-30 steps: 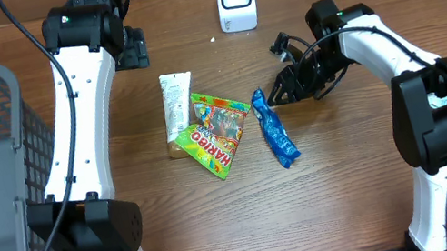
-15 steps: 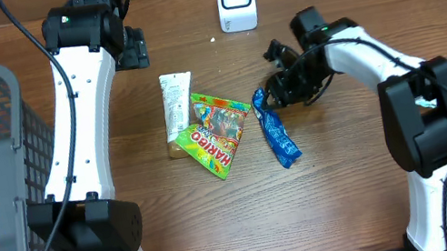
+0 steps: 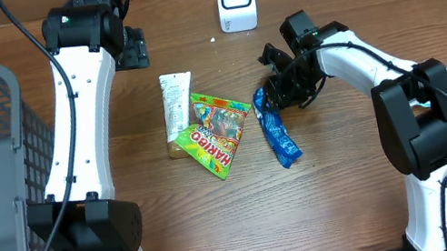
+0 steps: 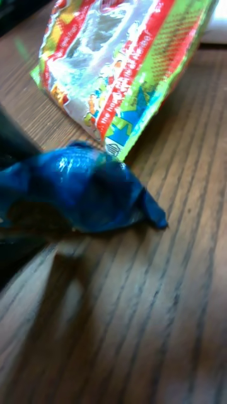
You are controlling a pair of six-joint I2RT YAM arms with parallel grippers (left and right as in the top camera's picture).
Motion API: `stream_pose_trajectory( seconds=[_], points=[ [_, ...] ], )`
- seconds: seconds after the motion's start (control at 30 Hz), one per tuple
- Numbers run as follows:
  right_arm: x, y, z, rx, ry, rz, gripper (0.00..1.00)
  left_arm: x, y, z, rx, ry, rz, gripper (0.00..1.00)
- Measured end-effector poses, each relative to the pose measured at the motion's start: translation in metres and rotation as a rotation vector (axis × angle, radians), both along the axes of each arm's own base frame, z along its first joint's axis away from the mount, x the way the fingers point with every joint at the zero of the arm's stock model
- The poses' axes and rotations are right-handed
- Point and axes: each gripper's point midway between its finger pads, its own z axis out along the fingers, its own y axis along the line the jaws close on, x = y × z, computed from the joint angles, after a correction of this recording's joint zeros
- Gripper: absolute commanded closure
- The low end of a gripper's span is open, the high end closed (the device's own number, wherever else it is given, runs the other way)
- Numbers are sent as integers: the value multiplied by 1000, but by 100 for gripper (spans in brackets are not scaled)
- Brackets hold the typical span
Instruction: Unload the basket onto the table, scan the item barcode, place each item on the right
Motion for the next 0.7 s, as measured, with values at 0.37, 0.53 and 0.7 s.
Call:
stream_pose_trajectory(
  seconds=[0.37,0.53,0.7],
  points=[
    [-19,9,10,100,108,5,96,0,0,0,0,0,0,0],
    [-26,13,54,274,216,20,96,0,0,0,0,0,0,0],
    [-25,4,116,422,217,71,96,0,0,0,0,0,0,0]
  ],
)
